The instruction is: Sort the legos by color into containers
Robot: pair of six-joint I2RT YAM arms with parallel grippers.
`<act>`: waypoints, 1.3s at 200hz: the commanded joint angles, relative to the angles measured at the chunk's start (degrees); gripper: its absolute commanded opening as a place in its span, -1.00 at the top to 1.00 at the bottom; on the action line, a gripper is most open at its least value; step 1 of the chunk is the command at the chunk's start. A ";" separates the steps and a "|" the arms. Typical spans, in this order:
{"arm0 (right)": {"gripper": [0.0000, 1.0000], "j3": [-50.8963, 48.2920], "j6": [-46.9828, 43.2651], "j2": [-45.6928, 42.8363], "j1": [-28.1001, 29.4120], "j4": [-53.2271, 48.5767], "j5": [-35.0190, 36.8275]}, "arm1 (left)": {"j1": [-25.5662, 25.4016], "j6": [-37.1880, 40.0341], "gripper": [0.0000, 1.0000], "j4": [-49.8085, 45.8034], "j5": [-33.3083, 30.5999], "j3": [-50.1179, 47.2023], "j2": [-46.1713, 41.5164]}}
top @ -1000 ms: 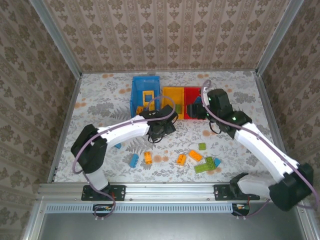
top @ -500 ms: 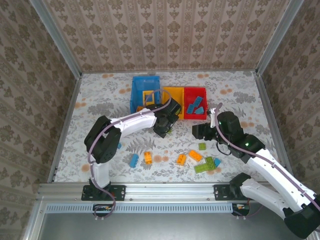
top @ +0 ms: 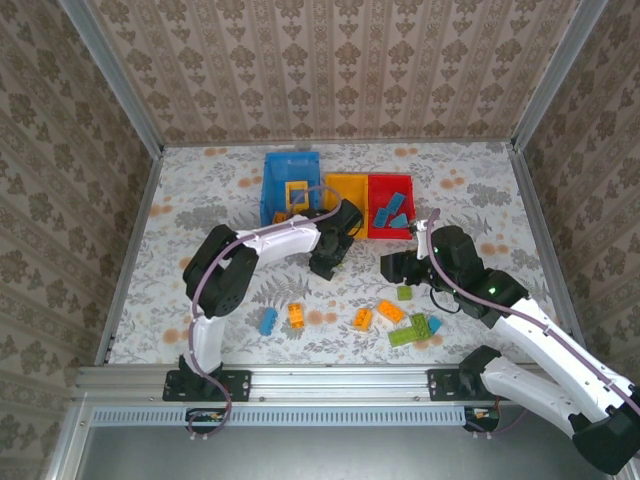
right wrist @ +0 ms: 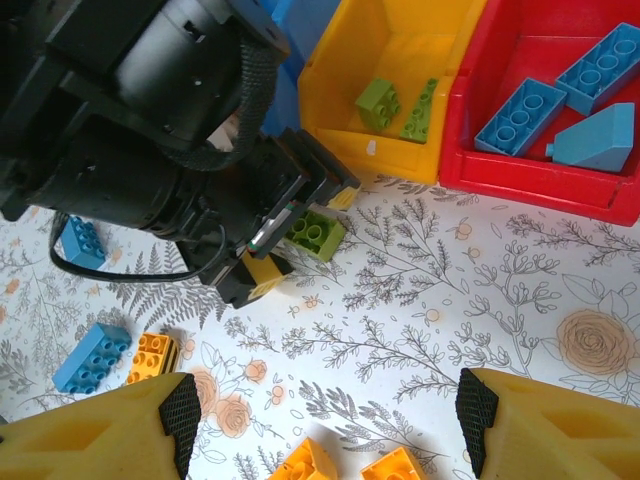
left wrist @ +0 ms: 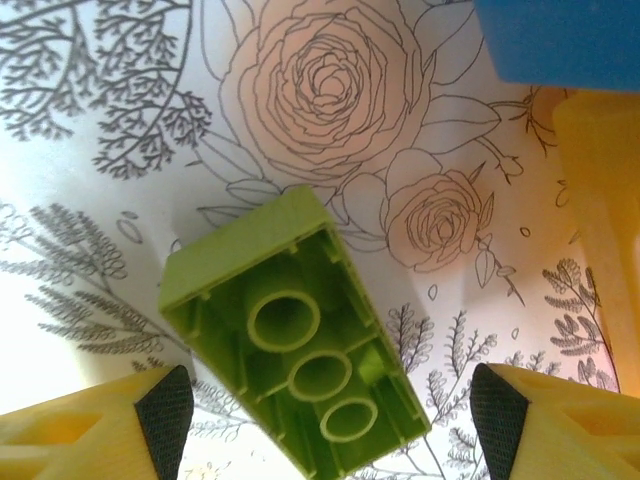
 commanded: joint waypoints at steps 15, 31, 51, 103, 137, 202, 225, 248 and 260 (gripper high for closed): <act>-0.44 0.39 0.74 -0.64 0.71 -0.53 0.76 | 0.77 -1.41 -0.27 -3.13 0.19 1.20 2.34; -0.44 0.54 0.53 -0.60 0.80 -0.21 0.14 | 0.88 -1.16 -0.07 -2.43 0.08 0.38 2.14; -0.43 0.91 0.32 -0.41 0.80 0.06 -0.64 | 0.68 -1.40 0.26 -0.03 -0.20 -2.61 0.34; -0.44 2.44 0.10 -0.34 0.87 0.12 -1.04 | -0.24 2.23 0.50 3.34 -0.81 -11.81 -9.36; -0.44 2.58 1.13 -1.66 0.80 3.04 -1.97 | -1.21 16.31 0.56 -1.88 -3.94 -8.96 -16.31; -0.52 3.89 7.90 3.59 0.62 13.90 2.15 | 2.45 41.91 0.53 -9.96 -4.57 13.02 -6.82; -0.52 5.68 8.22 4.82 0.53 15.40 3.25 | 4.01 49.17 0.52 -11.53 -3.45 24.05 0.69; -0.52 7.72 7.85 6.18 0.43 14.62 3.75 | 4.39 55.17 0.50 -13.71 -5.59 33.89 7.13; -0.52 8.12 7.78 6.63 0.36 14.35 3.80 | 4.75 57.07 0.49 -15.56 -6.53 38.13 10.38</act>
